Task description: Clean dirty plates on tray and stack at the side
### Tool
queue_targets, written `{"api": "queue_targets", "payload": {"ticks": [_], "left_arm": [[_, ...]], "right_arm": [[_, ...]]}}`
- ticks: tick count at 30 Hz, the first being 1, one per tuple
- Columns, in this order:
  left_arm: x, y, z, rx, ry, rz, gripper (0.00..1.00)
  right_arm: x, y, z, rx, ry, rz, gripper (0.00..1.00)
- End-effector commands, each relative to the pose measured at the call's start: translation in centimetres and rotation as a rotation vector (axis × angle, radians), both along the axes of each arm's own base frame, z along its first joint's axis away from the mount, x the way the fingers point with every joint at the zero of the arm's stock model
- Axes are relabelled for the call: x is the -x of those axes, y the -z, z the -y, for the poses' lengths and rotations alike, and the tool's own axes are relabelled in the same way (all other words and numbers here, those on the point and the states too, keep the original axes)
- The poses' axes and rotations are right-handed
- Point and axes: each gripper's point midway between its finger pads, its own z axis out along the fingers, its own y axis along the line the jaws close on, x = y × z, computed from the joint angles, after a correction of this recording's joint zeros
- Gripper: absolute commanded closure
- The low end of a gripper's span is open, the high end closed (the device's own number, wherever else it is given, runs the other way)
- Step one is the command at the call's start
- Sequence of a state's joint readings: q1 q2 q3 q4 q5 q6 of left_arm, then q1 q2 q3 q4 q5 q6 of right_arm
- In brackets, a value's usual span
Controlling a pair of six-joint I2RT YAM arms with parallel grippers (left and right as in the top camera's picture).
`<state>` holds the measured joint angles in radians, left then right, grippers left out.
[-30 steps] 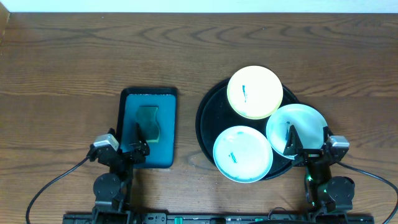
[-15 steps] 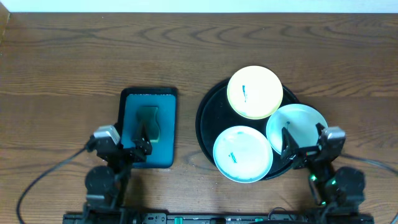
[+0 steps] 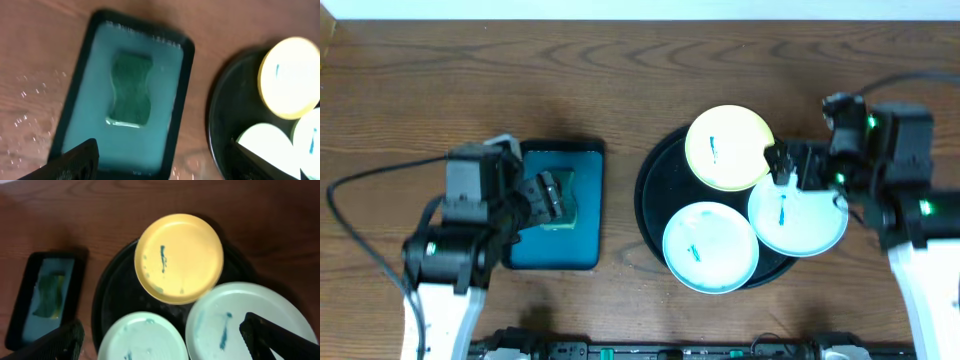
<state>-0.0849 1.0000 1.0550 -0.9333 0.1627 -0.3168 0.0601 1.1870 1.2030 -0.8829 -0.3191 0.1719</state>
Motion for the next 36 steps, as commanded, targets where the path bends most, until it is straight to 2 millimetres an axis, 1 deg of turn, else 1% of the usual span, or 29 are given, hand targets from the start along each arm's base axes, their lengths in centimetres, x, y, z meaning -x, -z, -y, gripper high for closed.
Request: {"api": "queue_targets", "payload": {"ticks": [1, 2, 4, 5, 8, 11, 12, 13, 14, 15, 18, 20, 22, 26, 28, 29, 30, 31, 33, 34, 36], "left_arm": [[0.4, 1.2, 1.5, 0.072, 0.052, -0.106, 0.2], [0.6, 1.6, 1.8, 0.087, 0.062, -0.136, 0.22], [1.2, 2.6, 2.3, 0.109, 0.076, -0.201, 0.28], [1.4, 3.0, 2.4, 0.11, 0.079, -0.232, 0.28], [2.2, 4.2, 2.8, 0.082, 0.136, -0.296, 0.28], [2.3, 4.9, 2.7, 0.05, 0.142, -0.325, 0.28], [2.2, 5.0, 2.7, 0.043, 0.142, -0.329, 0.29], [2.1, 5.1, 2.6, 0.039, 0.14, -0.332, 0.29], [2.0, 5.4, 2.3, 0.021, 0.131, -0.34, 0.29], [1.9, 5.6, 1.9, -0.003, 0.118, -0.344, 0.3], [1.5, 6.9, -0.5, -0.114, 0.025, -0.362, 0.3], [1.0, 8.3, -1.3, -0.153, -0.012, -0.37, 0.31], [0.2, 10.0, -1.2, -0.154, -0.017, -0.373, 0.34], [-1.7, 14.6, -1.1, -0.15, -0.043, -0.374, 0.35], [-2.9, 16.2, -1.2, -0.148, -0.065, -0.378, 0.38], [-4.1, 17.6, -1.1, -0.146, -0.073, -0.373, 0.41], [-4.5, 18.2, -1.2, -0.153, -0.076, -0.372, 0.43], [-4.8, 19.0, -1.2, -0.156, -0.077, -0.379, 0.44], [-4.8, 20.5, -1.2, -0.16, -0.076, -0.413, 0.5], [-4.5, 21.2, -1.2, -0.162, -0.077, -0.435, 0.57], [-4.0, 22.5, -1.2, -0.166, -0.073, -0.479, 0.75]], "right_arm": [[-0.3, 1.3, -1.6, -0.084, -0.058, -0.093, 0.01], [0.3, 2.1, -2.0, -0.098, -0.069, -0.146, 0.04], [1.8, 4.3, -2.0, -0.081, -0.07, -0.263, 0.22], [2.7, 5.6, -2.0, -0.06, -0.067, -0.324, 0.27], [5.6, 9.7, -1.7, 0.031, -0.058, -0.487, 0.27], [7.8, 13.4, -1.0, 0.101, 0.015, -0.593, 0.29], [8.6, 14.7, -1.2, 0.102, 0.033, -0.623, 0.3], [9.0, 15.4, -1.2, 0.1, 0.043, -0.638, 0.31], [9.8, 17.1, -1.5, 0.084, 0.055, -0.662, 0.35], [10.1, 17.7, -2.0, 0.063, 0.037, -0.665, 0.36], [10.4, 18.7, -2.2, 0.053, 0.011, -0.659, 0.38], [10.2, 18.7, -2.3, 0.057, -0.003, -0.645, 0.38], [10.1, 18.6, -2.3, 0.055, -0.004, -0.636, 0.37], [10.1, 18.5, -2.3, 0.057, -0.01, -0.631, 0.37], [10.1, 18.5, -2.3, 0.061, -0.021, -0.628, 0.37], [10.2, 18.5, -2.3, 0.063, -0.025, -0.629, 0.37], [10.2, 18.5, -2.3, 0.064, -0.028, -0.629, 0.37], [10.2, 18.5, -2.3, 0.064, -0.028, -0.629, 0.37], [10.2, 18.5, -2.3, 0.065, -0.028, -0.631, 0.37], [10.2, 18.5, -2.3, 0.065, -0.028, -0.632, 0.37], [10.4, 18.6, -2.2, 0.067, -0.027, -0.64, 0.36]]}}
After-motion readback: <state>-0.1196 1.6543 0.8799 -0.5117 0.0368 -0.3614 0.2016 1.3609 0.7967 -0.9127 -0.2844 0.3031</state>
